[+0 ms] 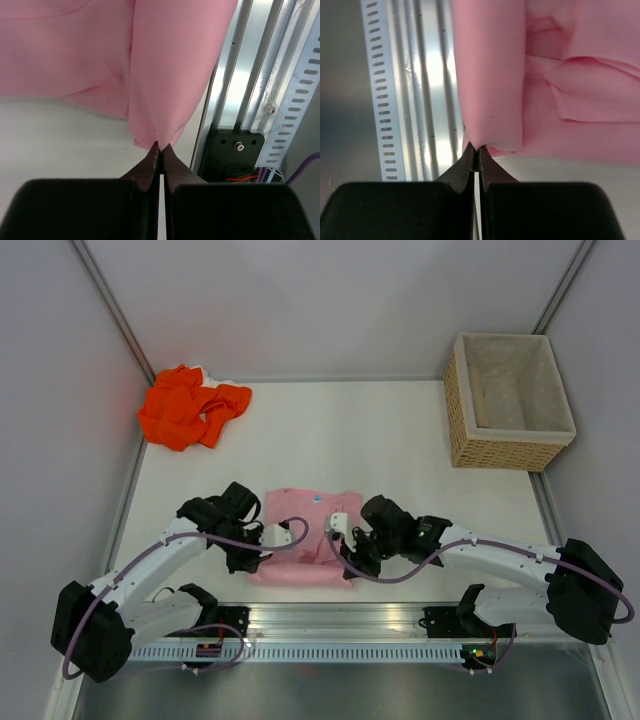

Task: Roll the t-shirts
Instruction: Roll the tshirt

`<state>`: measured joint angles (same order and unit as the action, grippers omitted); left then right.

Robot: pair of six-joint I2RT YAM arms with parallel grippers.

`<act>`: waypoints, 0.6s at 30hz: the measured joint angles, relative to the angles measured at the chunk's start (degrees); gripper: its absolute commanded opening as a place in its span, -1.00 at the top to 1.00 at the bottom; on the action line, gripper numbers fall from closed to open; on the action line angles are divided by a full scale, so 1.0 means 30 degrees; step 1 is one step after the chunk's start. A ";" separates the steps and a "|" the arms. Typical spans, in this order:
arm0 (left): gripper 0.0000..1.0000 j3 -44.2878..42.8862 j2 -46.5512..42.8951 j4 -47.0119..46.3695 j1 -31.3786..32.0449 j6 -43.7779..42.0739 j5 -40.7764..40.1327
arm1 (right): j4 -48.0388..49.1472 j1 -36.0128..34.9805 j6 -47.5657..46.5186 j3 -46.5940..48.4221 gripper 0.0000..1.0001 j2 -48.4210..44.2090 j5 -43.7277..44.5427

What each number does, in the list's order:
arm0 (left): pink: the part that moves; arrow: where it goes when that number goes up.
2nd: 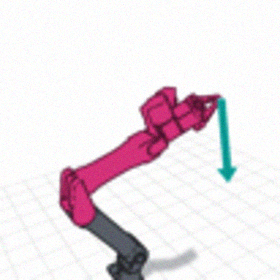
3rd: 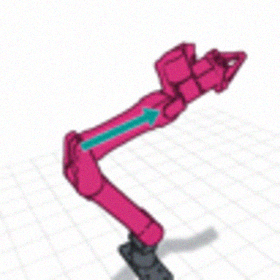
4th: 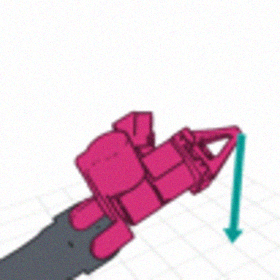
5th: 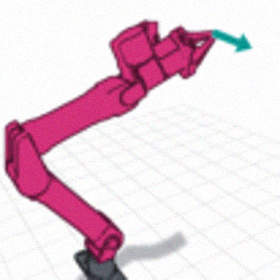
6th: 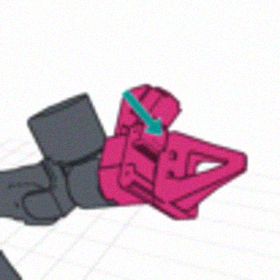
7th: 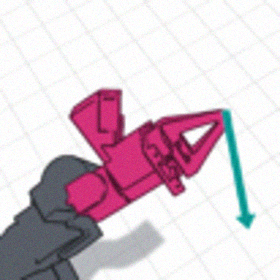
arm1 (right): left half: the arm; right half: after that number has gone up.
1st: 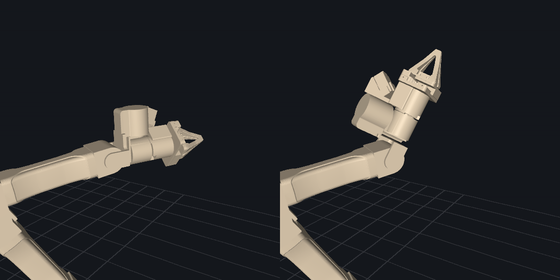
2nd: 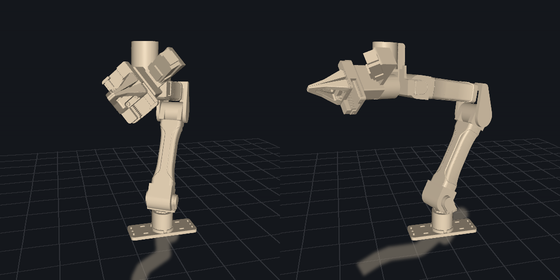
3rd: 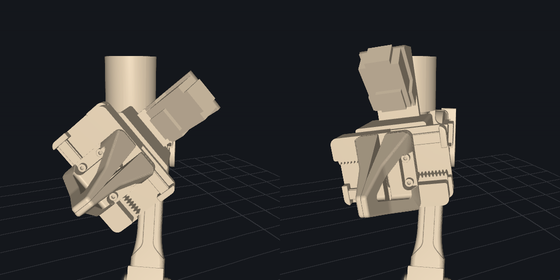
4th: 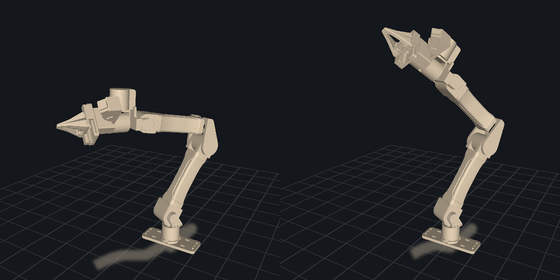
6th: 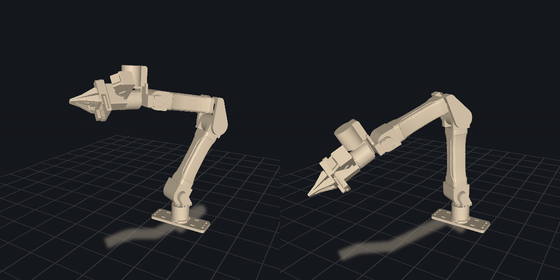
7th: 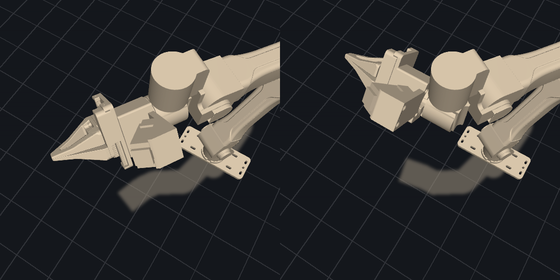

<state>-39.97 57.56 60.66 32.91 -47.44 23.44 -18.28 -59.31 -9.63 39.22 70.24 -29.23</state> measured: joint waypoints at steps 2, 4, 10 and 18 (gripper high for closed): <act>0.95 -0.0313 0.1151 0.0058 -0.0954 -0.0124 0.0277 | 0.0554 0.1785 0.0546 -0.0517 1.00 -0.0051 -0.0627; 0.95 -0.0882 0.2251 0.0036 -0.1690 -0.0219 0.0503 | 0.0991 0.3147 0.0882 -0.0882 0.99 0.0015 -0.1042; 0.95 -0.2703 0.5442 -0.0984 -0.3031 -0.0291 0.0758 | 0.1974 0.5260 0.1887 -0.1064 0.99 0.1676 -0.2361; 0.93 -0.3191 0.7985 -0.2637 -0.3643 -0.0262 0.0831 | 0.2754 0.8109 0.3024 -0.1027 0.46 0.3424 -0.2463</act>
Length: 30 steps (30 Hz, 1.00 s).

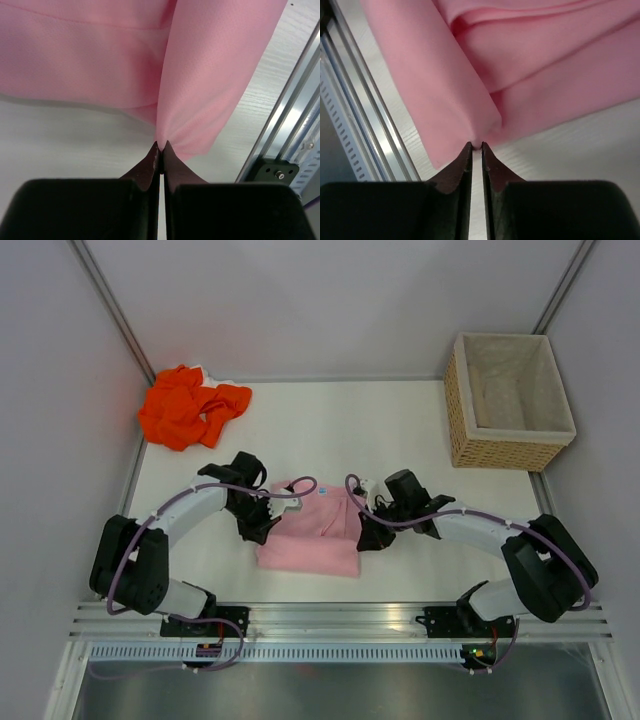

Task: Roll the t-shirts
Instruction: Roll the tshirt

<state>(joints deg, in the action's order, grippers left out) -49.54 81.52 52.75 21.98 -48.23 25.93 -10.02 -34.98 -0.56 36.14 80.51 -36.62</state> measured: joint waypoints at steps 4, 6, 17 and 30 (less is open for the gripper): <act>0.93 -0.0882 0.0648 -0.0401 -0.0131 0.0342 -0.0036 | 0.0226 0.1246 0.0969 -0.0146 -0.30 0.0219 -0.0109; 0.93 -0.0954 0.0678 -0.0525 -0.0168 0.0721 -0.0022 | 0.1326 0.1603 0.1763 -0.0947 -0.34 -0.0852 -0.0291; 0.80 -0.0466 0.0670 -0.0765 -0.0175 0.1384 -0.0051 | 0.7227 0.0576 0.7599 -0.5413 -0.25 -0.6543 0.1523; 0.70 -0.0699 0.1086 -0.1100 -0.0175 0.1770 -0.0291 | 1.0826 -0.1282 0.9748 -0.5537 0.99 -0.1362 0.3483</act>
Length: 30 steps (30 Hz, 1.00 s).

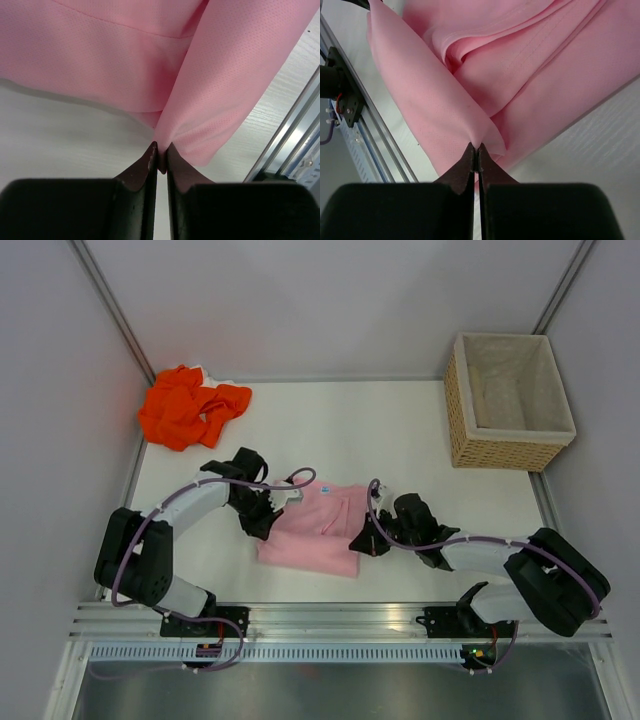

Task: Roll the t-shirts
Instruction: Roll the tshirt

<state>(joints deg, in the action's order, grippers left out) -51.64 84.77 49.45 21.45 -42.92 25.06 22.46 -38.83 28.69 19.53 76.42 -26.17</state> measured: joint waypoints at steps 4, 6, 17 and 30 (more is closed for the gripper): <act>0.72 -0.0408 0.0488 -0.0532 0.0000 0.0350 -0.0488 | 0.0000 0.0248 0.0087 -0.0306 0.99 -0.0721 0.1122; 0.72 -0.0415 0.0809 -0.0823 0.0000 0.0495 -0.0823 | 0.0066 0.0525 0.0175 -0.0393 0.99 -0.0736 0.1443; 0.35 -0.0415 0.0066 -0.2783 0.0000 0.1180 -0.4116 | 0.0204 0.0954 0.0619 -0.0226 0.99 0.1086 0.1829; -0.46 0.6492 -1.5395 -0.5093 0.7198 -0.5071 -0.6390 | -0.1464 0.0991 0.0947 0.1246 0.99 0.1464 0.1880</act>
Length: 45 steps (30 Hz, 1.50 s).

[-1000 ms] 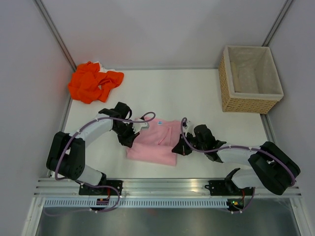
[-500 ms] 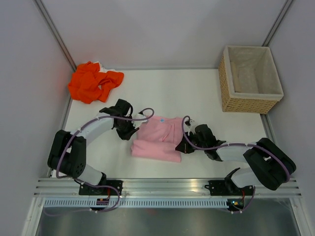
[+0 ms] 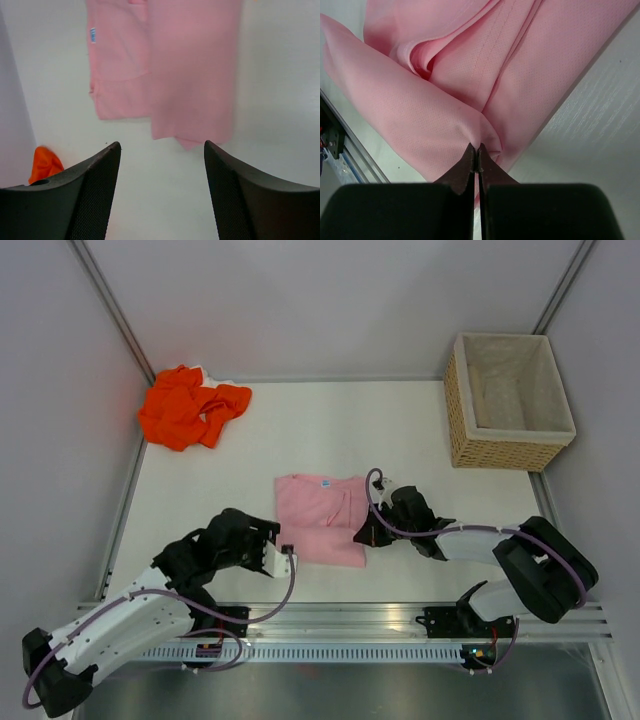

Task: Roll the t-shirts
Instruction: Roll the tshirt

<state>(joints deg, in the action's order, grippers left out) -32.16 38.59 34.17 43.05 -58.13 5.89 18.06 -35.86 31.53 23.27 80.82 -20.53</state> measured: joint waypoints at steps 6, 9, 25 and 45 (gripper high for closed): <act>-0.43 0.2754 0.0262 -0.0175 0.2222 -0.1188 -0.0984 | -0.0015 0.0000 0.0131 0.0022 0.99 0.0262 -0.0007; -0.35 0.3402 0.1712 -0.1406 0.2630 -0.1384 -0.1639 | 0.0007 0.0000 0.0240 0.0022 0.99 0.0386 -0.0044; 0.95 0.5319 0.5115 -0.5530 0.2841 -0.2062 -0.3927 | -0.0525 0.0007 -0.0430 0.0415 0.52 0.0430 -0.0459; 0.95 -0.0138 0.6280 0.0153 -0.2040 0.1501 0.1639 | -0.8087 -0.7490 -1.6181 0.1668 -0.02 -1.0054 0.4779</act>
<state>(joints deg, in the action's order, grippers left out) -32.58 57.43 34.63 36.93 -53.63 10.81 -6.20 -58.33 -17.02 28.27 50.65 -6.20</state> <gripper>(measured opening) 0.040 0.510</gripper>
